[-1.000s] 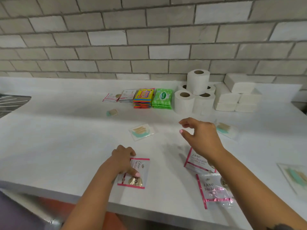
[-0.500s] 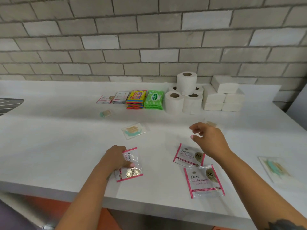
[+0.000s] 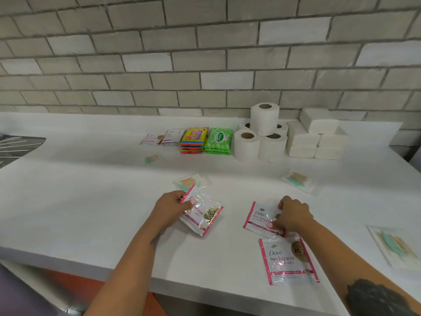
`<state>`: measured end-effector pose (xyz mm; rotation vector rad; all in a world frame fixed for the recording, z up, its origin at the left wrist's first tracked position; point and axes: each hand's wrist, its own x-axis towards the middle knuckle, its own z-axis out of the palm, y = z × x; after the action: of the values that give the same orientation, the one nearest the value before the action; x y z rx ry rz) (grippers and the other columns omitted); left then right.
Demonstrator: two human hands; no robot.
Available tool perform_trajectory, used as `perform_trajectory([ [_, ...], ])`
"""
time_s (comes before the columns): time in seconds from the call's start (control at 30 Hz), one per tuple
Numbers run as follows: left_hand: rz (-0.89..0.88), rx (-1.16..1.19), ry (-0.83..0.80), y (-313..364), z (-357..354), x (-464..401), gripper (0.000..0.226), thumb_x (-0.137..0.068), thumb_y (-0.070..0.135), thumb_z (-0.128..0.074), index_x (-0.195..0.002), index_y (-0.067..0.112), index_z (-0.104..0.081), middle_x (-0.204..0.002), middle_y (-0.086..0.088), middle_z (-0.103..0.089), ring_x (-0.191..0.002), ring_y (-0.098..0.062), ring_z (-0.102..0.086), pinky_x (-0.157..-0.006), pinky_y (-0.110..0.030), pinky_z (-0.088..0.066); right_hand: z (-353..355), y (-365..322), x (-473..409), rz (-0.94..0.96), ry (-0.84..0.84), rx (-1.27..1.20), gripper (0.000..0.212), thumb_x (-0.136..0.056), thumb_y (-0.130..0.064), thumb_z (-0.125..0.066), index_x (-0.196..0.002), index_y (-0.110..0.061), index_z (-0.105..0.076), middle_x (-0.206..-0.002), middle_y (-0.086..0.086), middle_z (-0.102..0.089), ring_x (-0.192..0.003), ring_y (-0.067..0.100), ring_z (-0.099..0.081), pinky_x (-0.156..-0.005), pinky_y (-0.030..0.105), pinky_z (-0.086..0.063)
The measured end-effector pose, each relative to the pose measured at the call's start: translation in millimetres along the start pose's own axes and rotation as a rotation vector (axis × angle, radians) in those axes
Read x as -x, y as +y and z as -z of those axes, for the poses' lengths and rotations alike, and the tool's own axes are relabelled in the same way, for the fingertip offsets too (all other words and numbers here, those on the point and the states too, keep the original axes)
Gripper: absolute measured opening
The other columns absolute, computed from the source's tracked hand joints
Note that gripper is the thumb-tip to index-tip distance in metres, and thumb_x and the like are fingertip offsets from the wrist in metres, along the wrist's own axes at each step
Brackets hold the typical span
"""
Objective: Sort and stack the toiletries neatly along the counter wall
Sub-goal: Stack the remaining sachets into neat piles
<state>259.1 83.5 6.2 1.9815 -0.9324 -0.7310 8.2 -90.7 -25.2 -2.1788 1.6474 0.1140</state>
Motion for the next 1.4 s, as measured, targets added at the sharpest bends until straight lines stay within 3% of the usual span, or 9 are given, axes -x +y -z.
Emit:
perform_trajectory([
  [0.23,0.021,0.098,-0.014,-2,-4,-14,0.001,-0.089,0.022,-0.061,-0.089,0.023,-0.062,-0.095,-0.005,-0.072,-0.09,-0.025,-0.068,-0.084,-0.043,-0.053,6,-7,-17,0.047,-0.019,-0.073,0.07,-0.067,-0.035,-0.082,-0.129,-0.019,-0.052,-0.129,0.0,-0.056,-0.119,0.023,-0.051,-0.096,0.032,-0.043],
  [0.33,0.023,0.162,-0.033,-2,-4,-21,0.009,-0.092,0.017,-0.057,-0.097,0.022,-0.062,-0.099,-0.004,-0.072,-0.089,-0.02,-0.069,-0.08,-0.037,-0.055,11,-14,-24,0.136,0.024,-0.226,0.05,-0.069,-0.022,-0.081,-0.114,-0.013,-0.061,-0.112,0.004,-0.064,-0.106,0.024,-0.057,-0.082,0.027,-0.042],
  [0.5,0.037,0.291,-0.037,-4,1,-35,0.02,-0.096,0.014,-0.05,-0.11,0.021,-0.062,-0.102,-0.006,-0.071,-0.094,-0.023,-0.068,-0.086,-0.042,-0.055,32,-41,-29,0.297,-0.025,-0.587,0.023,-0.064,-0.007,-0.084,-0.071,-0.014,-0.063,-0.075,0.006,-0.067,-0.074,0.023,-0.061,-0.075,0.037,-0.051],
  [0.77,0.079,0.39,-0.021,1,12,-70,0.023,-0.099,0.014,-0.041,-0.11,0.02,-0.059,-0.102,-0.007,-0.07,-0.095,-0.028,-0.067,-0.085,-0.043,-0.054,54,-119,-33,0.506,-0.2,-0.633,0.023,-0.067,-0.001,-0.08,-0.071,-0.013,-0.061,-0.068,0.003,-0.063,-0.064,0.015,-0.057,-0.061,0.023,-0.046],
  [0.9,0.053,0.493,-0.043,12,19,-86,0.024,-0.101,0.024,-0.037,-0.106,0.023,-0.06,-0.093,-0.004,-0.072,-0.084,-0.021,-0.068,-0.08,-0.04,-0.055,48,-161,-46,0.527,-0.136,-0.562,0.028,-0.064,-0.004,-0.083,-0.067,-0.018,-0.059,-0.064,-0.002,-0.063,-0.062,0.013,-0.058,-0.065,0.031,-0.05],
  [1.0,0.016,0.493,-0.105,17,28,-97,0.029,-0.098,0.038,-0.039,-0.108,0.023,-0.062,-0.097,-0.003,-0.073,-0.084,-0.019,-0.071,-0.071,-0.033,-0.059,46,-187,-54,0.504,-0.049,-0.534,0.028,-0.063,-0.008,-0.084,-0.072,-0.017,-0.059,-0.065,-0.006,-0.062,-0.062,0.01,-0.057,-0.067,0.031,-0.051],
  [1.07,-0.036,0.47,-0.167,16,36,-108,0.026,-0.094,0.03,-0.053,-0.115,0.017,-0.06,-0.105,-0.008,-0.072,-0.092,-0.023,-0.071,-0.072,-0.033,-0.058,45,-202,-58,0.495,-0.009,-0.552,0.028,-0.062,-0.009,-0.085,-0.074,-0.018,-0.06,-0.067,-0.008,-0.062,-0.063,0.008,-0.057,-0.064,0.027,-0.05],
  [1.17,-0.096,0.494,-0.186,9,48,-126,0.046,-0.078,0.01,-0.074,-0.12,0.01,-0.057,-0.111,-0.014,-0.069,-0.098,-0.03,-0.068,-0.079,-0.041,-0.058,44,-222,-64,0.512,0.04,-0.602,0.035,-0.061,-0.011,-0.086,-0.072,-0.025,-0.055,-0.071,-0.01,-0.061,-0.069,0.011,-0.059,-0.059,0.021,-0.046],
  [1.4,-0.047,0.439,-0.046,-5,80,-166,0.036,-0.084,0.015,-0.069,-0.117,0.014,-0.056,-0.11,-0.01,-0.069,-0.098,-0.027,-0.068,-0.079,-0.042,-0.057,31,-269,-81,0.571,0.348,-0.483,0.064,-0.063,-0.024,-0.083,-0.118,-0.016,-0.05,-0.114,0.001,-0.05,-0.098,0.018,-0.053,-0.077,0.027,-0.045],
])
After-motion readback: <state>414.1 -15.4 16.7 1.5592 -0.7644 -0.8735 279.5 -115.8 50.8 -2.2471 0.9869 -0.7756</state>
